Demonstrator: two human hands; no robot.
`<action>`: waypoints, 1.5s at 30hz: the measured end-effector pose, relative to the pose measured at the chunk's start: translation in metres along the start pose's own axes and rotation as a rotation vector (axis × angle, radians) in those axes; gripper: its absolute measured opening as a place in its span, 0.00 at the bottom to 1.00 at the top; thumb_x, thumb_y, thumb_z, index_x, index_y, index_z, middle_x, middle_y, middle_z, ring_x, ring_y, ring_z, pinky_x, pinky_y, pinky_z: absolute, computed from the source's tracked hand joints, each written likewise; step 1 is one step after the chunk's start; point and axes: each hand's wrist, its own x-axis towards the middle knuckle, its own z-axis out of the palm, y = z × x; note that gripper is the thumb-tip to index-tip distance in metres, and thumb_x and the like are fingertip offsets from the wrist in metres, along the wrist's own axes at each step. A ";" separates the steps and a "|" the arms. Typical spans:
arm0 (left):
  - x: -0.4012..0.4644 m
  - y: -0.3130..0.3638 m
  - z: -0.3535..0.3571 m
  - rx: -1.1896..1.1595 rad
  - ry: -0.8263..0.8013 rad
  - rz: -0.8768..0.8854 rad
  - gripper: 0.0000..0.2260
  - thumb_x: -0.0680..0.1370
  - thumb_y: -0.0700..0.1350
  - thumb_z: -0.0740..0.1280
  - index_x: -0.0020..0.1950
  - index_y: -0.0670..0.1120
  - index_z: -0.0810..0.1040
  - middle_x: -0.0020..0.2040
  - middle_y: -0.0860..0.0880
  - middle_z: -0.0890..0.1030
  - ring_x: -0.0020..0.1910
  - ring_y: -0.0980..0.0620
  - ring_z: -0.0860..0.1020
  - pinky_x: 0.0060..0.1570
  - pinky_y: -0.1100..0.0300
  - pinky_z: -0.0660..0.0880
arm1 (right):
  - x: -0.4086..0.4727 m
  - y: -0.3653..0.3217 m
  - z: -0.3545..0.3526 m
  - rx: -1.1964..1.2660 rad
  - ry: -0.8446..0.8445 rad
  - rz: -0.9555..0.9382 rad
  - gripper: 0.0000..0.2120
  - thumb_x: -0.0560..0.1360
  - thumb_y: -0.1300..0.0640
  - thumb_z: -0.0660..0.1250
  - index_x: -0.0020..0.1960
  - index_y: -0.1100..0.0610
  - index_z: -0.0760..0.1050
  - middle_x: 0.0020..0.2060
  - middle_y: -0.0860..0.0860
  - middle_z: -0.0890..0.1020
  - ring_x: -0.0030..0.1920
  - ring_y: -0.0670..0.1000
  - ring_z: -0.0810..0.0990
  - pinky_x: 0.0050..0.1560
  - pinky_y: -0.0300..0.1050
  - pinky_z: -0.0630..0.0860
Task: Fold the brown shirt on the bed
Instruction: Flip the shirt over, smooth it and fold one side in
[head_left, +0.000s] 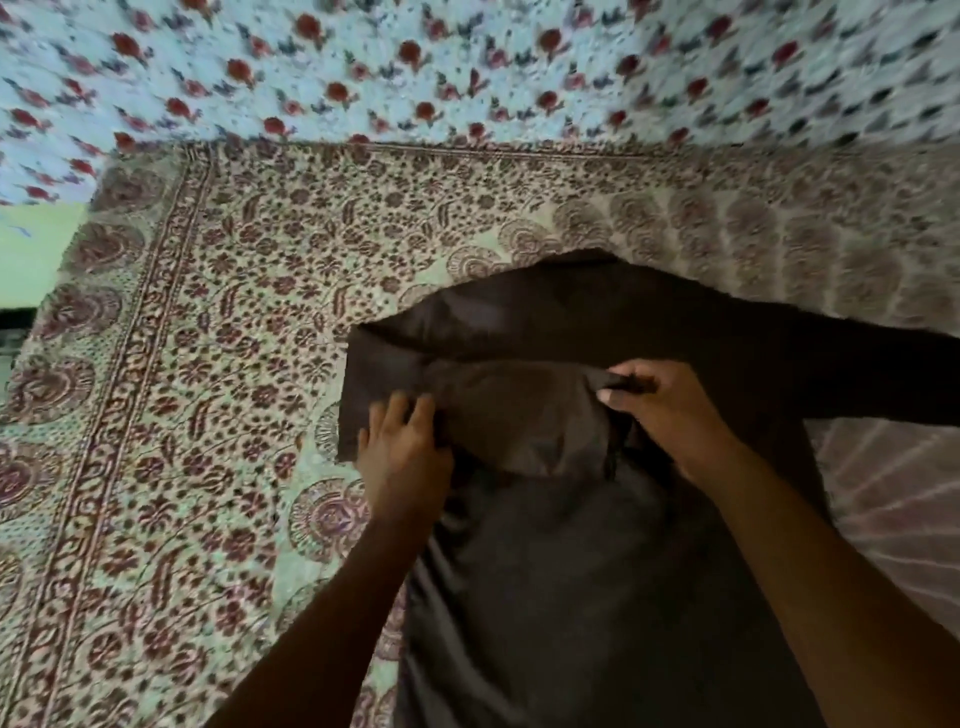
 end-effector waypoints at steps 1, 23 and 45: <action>0.002 0.022 0.005 -0.025 -0.012 0.028 0.23 0.63 0.46 0.63 0.57 0.42 0.78 0.55 0.40 0.79 0.53 0.34 0.77 0.45 0.44 0.76 | 0.012 0.004 -0.017 -0.082 0.067 -0.039 0.04 0.78 0.61 0.73 0.49 0.52 0.83 0.48 0.49 0.86 0.51 0.50 0.83 0.52 0.44 0.77; 0.026 0.258 0.171 -0.176 -0.215 0.301 0.26 0.83 0.41 0.58 0.82 0.52 0.61 0.84 0.43 0.54 0.84 0.44 0.49 0.81 0.42 0.53 | 0.164 0.076 -0.203 -0.923 0.354 0.019 0.11 0.81 0.63 0.65 0.64 0.59 0.75 0.62 0.63 0.77 0.62 0.66 0.78 0.61 0.60 0.75; 0.016 0.222 0.157 -0.165 -0.370 0.262 0.32 0.78 0.49 0.70 0.81 0.53 0.62 0.85 0.49 0.49 0.84 0.48 0.43 0.81 0.46 0.47 | 0.110 0.150 -0.140 -0.968 0.283 -0.129 0.21 0.81 0.49 0.64 0.70 0.57 0.71 0.74 0.61 0.64 0.74 0.65 0.64 0.69 0.66 0.66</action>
